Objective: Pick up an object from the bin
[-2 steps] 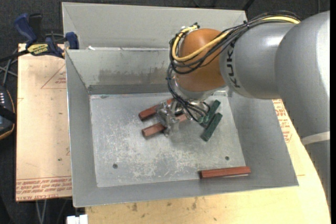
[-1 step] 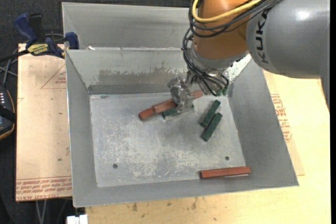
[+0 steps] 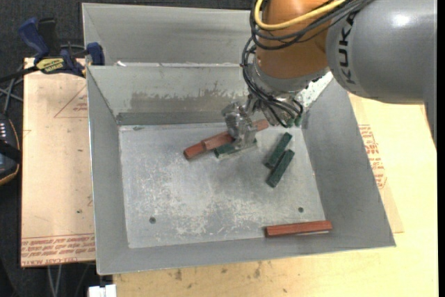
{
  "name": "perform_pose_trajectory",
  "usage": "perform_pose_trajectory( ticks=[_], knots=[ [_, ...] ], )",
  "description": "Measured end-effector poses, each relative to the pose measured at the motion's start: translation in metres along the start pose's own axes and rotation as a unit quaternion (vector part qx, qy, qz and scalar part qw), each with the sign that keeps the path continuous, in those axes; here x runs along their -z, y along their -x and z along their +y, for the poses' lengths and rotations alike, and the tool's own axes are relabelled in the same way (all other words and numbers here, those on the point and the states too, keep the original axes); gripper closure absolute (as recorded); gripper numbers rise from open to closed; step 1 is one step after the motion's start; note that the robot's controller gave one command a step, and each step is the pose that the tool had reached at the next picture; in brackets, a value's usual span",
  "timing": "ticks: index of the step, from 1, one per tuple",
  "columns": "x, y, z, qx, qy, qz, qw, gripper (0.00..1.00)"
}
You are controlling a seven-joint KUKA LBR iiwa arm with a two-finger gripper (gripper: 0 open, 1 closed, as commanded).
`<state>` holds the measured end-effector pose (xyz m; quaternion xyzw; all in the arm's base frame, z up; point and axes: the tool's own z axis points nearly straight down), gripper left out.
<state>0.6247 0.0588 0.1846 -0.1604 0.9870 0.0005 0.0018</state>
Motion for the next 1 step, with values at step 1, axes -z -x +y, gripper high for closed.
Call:
perform_pose_trajectory(
  ticks=[1],
  knots=[
    [0.0484, -0.0024, 0.0012, 0.005, 0.001, 0.0032, 1.0000, 1.00]
  ],
)
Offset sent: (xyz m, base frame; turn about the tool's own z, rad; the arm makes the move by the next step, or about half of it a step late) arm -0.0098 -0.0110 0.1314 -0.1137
